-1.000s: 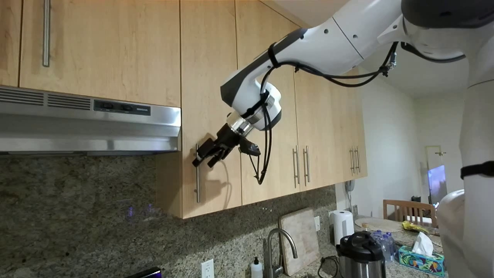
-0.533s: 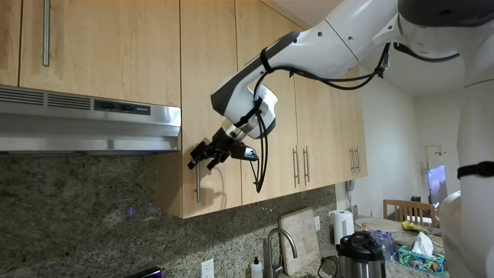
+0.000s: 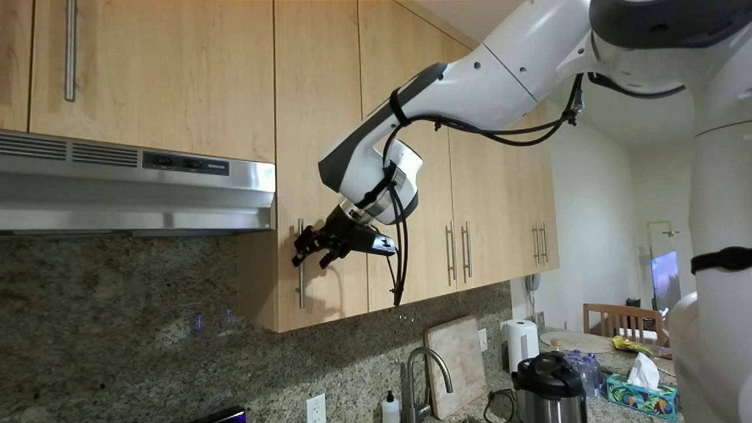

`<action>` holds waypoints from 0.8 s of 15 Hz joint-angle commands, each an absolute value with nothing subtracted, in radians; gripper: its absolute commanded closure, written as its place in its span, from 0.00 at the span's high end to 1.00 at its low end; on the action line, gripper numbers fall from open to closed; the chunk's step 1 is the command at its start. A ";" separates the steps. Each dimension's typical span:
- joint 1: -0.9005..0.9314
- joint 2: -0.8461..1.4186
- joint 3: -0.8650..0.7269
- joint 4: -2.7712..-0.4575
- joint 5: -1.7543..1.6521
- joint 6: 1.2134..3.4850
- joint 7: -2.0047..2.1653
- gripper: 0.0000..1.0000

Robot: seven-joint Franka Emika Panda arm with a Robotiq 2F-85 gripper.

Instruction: Open the first cabinet door to the right of the stove hood

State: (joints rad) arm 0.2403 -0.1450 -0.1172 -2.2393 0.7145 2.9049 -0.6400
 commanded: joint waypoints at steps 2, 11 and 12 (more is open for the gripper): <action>0.244 -0.125 -0.107 -2.223 0.718 2.961 -0.623 0.47; 0.262 -0.115 -0.094 -2.203 0.711 2.973 -0.633 0.08; 0.260 -0.115 -0.091 -2.206 0.704 2.977 -0.624 0.08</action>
State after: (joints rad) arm 0.2569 -0.1301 -0.1028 -2.2196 0.7092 2.9366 -0.6445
